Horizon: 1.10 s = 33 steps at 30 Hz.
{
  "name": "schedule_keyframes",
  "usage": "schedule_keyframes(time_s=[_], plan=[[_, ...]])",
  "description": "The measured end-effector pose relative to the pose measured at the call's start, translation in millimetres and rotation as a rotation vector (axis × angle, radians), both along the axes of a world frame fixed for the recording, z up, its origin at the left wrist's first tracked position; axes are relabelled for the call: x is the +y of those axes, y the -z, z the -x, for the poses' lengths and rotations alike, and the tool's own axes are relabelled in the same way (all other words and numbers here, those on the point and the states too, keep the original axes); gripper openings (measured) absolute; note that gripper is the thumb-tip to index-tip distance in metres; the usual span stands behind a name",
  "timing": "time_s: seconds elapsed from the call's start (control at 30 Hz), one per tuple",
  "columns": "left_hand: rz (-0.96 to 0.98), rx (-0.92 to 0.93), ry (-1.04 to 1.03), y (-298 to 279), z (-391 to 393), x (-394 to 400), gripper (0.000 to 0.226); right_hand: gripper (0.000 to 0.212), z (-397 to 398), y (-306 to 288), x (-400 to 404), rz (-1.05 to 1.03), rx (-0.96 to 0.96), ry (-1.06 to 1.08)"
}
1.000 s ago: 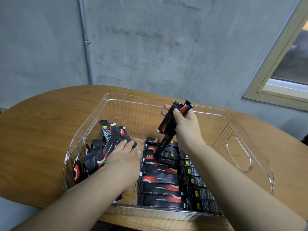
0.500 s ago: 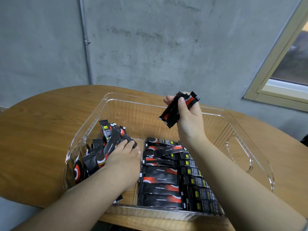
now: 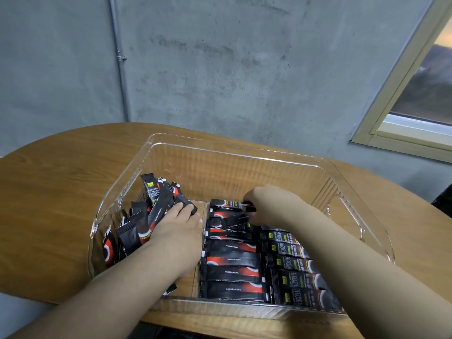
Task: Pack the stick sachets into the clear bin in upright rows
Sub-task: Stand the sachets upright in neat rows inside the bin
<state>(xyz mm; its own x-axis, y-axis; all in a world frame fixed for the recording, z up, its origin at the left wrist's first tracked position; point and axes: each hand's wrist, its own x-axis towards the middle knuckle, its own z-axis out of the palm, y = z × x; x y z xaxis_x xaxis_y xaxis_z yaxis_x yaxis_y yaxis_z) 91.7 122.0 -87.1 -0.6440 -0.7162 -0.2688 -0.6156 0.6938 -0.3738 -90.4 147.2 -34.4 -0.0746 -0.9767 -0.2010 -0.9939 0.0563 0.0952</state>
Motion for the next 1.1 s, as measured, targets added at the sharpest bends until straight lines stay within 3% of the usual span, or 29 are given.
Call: schedule_keyframes(time_s=[0.2,0.37,0.63,0.83,1.0,1.1], plan=[[0.001,0.005,0.005,1.1,-0.3,-0.4,0.064,0.02,-5.0,5.0,-5.6,-0.072,0.185,-0.054],[-0.002,-0.009,0.008,-1.0,0.2,0.3,0.066,0.016,-6.4,4.4,-9.2,-0.021,0.243,-0.098],[-0.01,-0.044,0.009,-5.5,1.2,2.1,0.072,0.016,-20.4,3.6,-20.1,0.016,0.143,-0.097],[-0.01,-0.058,0.011,-6.3,1.1,2.5,0.073,0.031,-22.4,7.7,-18.1,0.076,0.116,-0.059],[0.003,-0.008,0.006,-4.4,1.0,3.4,0.066,0.014,-19.2,13.7,-15.3,0.141,0.081,-0.003],[0.02,0.001,-0.005,-2.9,1.0,4.8,0.065,0.025,-14.5,12.0,-12.7,0.201,-0.074,0.053]])
